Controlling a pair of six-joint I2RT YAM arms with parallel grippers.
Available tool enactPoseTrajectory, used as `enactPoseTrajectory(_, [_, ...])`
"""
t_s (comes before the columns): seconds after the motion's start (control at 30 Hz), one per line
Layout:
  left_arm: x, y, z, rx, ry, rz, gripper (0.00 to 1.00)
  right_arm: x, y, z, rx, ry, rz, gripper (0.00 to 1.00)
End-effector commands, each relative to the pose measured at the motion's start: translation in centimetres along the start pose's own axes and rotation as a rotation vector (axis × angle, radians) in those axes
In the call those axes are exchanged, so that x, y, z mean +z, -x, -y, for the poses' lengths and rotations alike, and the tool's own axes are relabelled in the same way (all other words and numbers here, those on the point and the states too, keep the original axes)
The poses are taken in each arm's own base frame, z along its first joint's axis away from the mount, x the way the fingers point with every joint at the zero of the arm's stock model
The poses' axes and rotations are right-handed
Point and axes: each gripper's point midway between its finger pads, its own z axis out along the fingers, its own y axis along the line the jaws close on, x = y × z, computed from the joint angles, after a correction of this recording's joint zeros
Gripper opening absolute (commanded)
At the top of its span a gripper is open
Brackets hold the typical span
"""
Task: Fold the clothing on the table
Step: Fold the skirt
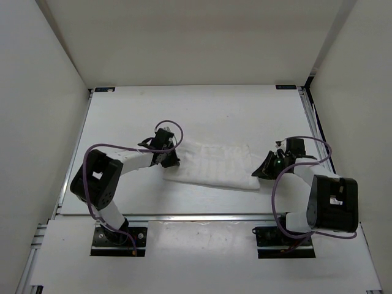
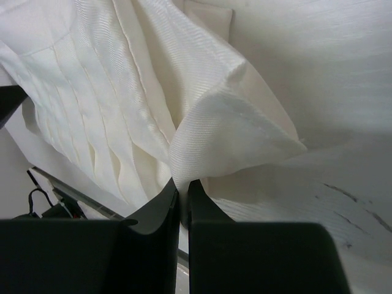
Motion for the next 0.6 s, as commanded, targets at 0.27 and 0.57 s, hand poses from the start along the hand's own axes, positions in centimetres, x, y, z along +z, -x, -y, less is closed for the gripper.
enactPoseTrajectory(0.27, [0.4,-4.6,5.4,0.157,-0.065,-0.097,0.0,-3.6,2.7,-3.4,-0.101,0.013,0.102,0.0])
enactPoseTrajectory(0.57, [0.2,-4.5,4.9,0.159,-0.064,-0.098,0.0,-5.8,5.6,-11.5,-0.24,0.111,0.158,0.0])
